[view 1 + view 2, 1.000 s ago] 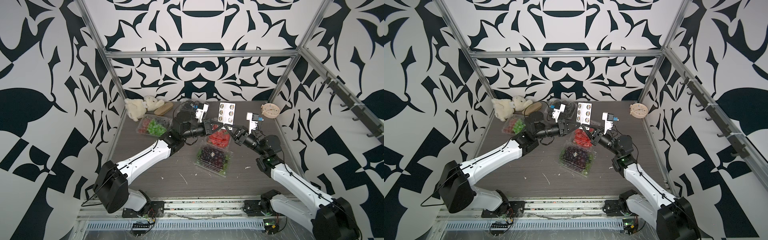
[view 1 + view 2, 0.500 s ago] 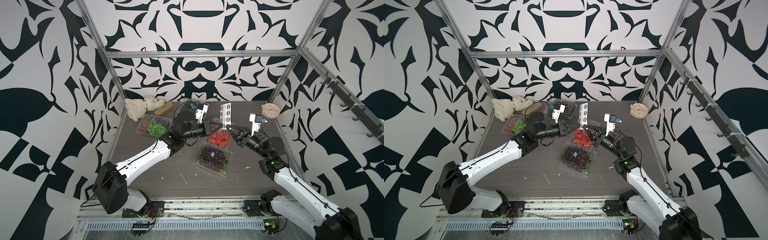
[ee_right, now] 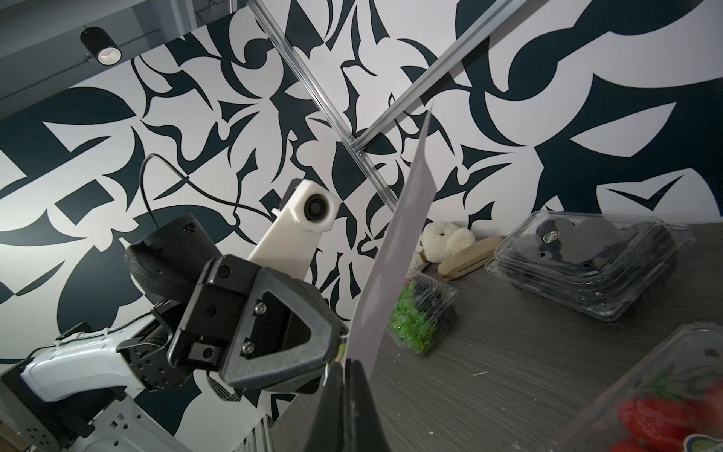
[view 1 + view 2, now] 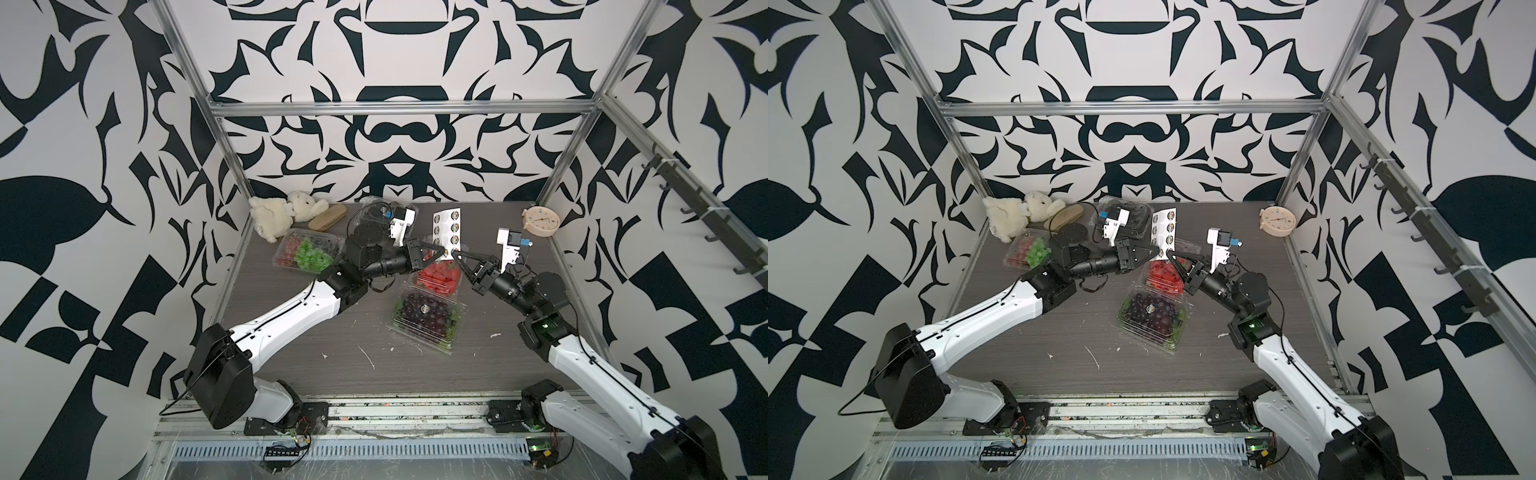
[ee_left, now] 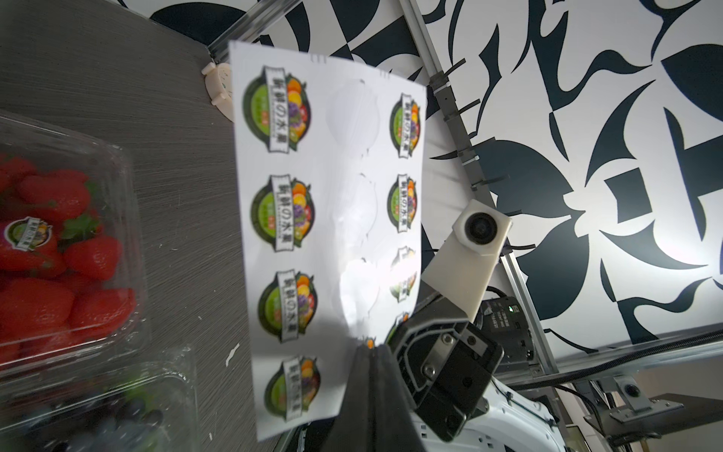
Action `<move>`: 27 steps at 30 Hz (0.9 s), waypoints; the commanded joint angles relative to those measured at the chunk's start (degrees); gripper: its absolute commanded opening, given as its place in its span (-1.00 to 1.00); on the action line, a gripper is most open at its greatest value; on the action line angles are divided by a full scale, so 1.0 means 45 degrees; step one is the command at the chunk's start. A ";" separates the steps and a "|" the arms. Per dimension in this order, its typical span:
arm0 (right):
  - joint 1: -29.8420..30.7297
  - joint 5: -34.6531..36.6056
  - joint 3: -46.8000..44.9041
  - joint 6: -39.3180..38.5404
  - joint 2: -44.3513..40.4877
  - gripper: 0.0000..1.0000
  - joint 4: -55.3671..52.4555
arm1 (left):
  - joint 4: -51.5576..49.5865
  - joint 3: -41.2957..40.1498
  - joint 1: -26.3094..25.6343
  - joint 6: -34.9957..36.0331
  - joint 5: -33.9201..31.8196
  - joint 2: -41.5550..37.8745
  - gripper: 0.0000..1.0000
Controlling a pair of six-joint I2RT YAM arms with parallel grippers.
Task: Label fruit boxes
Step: Tear off the label from the label sticker.
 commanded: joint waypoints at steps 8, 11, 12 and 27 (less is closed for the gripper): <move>0.0046 0.0007 0.0381 -0.0528 -0.0042 -1.00 -0.0003 | 0.0464 0.0278 -0.0006 -0.0086 0.0079 -0.0672 -1.00; 0.0037 0.0064 0.0362 -0.0564 0.0000 -1.00 0.0001 | 0.0327 0.0327 0.0008 -0.0014 0.0020 -0.0885 -1.00; 0.0041 0.0103 0.0337 -0.0605 0.0010 -1.00 -0.0020 | 0.0275 0.0335 0.0009 0.0033 0.0015 -0.0956 -1.00; 0.0046 0.0183 0.0323 -0.1135 -0.0561 -1.00 -0.0786 | -0.3731 0.0338 0.2414 0.1098 -0.0881 -0.2166 -1.00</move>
